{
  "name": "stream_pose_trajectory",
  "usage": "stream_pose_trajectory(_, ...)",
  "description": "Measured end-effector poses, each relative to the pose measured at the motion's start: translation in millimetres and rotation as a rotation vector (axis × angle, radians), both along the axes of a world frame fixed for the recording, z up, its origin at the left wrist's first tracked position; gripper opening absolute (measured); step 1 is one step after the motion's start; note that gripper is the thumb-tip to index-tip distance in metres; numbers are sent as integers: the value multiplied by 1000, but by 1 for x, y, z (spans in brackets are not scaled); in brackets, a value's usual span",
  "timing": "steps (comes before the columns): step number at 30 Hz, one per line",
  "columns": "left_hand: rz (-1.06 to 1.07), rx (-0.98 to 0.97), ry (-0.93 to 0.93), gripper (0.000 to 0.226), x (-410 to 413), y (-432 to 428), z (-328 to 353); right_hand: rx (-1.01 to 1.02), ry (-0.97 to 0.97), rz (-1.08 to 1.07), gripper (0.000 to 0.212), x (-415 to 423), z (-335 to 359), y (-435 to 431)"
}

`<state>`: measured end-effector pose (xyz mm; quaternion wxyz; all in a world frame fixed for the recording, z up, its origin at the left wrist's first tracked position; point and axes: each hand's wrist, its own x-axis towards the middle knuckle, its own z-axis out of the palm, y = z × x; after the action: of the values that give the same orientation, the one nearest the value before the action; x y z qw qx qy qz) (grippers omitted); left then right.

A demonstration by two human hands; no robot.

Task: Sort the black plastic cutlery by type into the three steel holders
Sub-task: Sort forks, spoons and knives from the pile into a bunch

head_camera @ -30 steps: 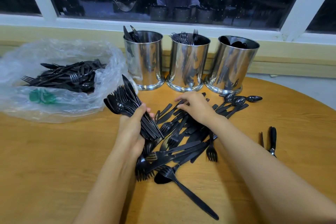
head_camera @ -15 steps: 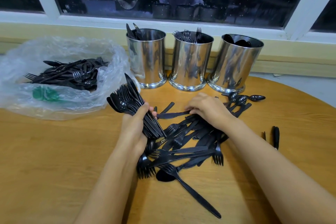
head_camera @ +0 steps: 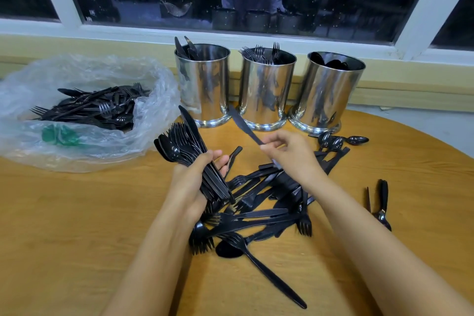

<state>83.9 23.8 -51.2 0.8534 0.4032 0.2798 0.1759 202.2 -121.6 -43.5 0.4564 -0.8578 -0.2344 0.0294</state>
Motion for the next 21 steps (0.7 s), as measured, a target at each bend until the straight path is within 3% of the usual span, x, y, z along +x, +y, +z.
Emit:
stream_pose_trajectory(3,-42,-7,-32,11,1,-3,0,133,229,122,12,-25,0,12)
stream_pose_trajectory(8,-52,35,9,15,-1,2,0,90,189,234,10,-38,-6,19)
stream_pose_trajectory(11,-18,-25,25,16,0,4,0,-63,-21,144,9,-21,-8,3)
stream_pose_trajectory(15,-12,-38,24,17,0,4,0,-460,-246,68,32,0,-21,-18)
stream_pose_trajectory(21,-25,-12,27,17,-2,3,1,-457,-442,161,29,9,-27,-21)
